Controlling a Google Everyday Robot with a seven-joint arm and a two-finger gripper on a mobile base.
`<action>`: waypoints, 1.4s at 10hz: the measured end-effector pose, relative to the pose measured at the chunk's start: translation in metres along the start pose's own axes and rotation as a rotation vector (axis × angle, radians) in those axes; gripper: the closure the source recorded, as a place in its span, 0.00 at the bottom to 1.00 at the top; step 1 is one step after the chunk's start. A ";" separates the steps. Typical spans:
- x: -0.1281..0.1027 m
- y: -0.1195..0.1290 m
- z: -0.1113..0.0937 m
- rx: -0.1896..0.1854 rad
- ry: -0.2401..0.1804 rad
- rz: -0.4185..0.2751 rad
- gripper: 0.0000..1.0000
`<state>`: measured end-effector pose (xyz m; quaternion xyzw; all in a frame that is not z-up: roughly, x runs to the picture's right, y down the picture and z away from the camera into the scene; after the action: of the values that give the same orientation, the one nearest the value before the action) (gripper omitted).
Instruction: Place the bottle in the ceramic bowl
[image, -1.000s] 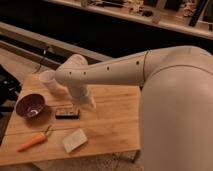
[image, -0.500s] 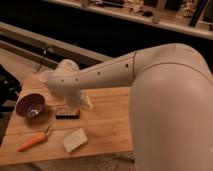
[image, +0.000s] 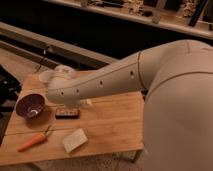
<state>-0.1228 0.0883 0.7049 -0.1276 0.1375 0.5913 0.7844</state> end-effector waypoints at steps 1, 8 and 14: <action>-0.004 0.002 -0.005 -0.001 -0.027 -0.016 0.35; -0.052 0.021 -0.021 -0.025 -0.155 -0.116 0.35; -0.097 0.019 -0.010 0.014 -0.193 -0.144 0.35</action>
<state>-0.1676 0.0030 0.7301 -0.0740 0.0560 0.5420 0.8353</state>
